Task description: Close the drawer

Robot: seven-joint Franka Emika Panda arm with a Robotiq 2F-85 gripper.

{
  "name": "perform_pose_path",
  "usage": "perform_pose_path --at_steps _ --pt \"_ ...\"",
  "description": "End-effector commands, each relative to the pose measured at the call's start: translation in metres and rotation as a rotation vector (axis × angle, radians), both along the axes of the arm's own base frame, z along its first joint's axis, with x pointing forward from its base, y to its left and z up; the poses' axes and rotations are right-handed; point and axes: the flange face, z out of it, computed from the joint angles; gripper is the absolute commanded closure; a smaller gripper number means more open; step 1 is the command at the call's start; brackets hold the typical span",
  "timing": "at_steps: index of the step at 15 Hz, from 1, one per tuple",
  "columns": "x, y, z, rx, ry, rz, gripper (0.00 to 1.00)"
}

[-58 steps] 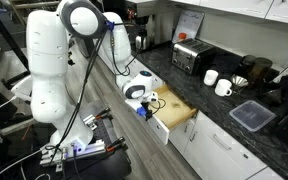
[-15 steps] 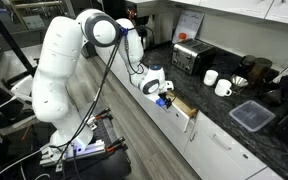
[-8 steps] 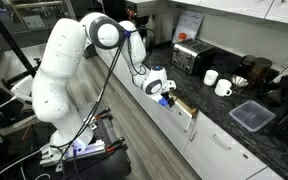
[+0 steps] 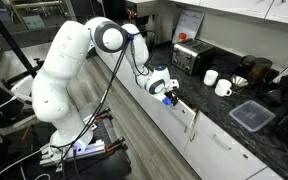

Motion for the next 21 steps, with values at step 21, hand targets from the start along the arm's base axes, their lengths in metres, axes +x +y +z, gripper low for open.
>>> perform_pose_path --at_steps 21 --pt "-0.008 0.008 0.035 0.002 0.105 -0.035 0.0"
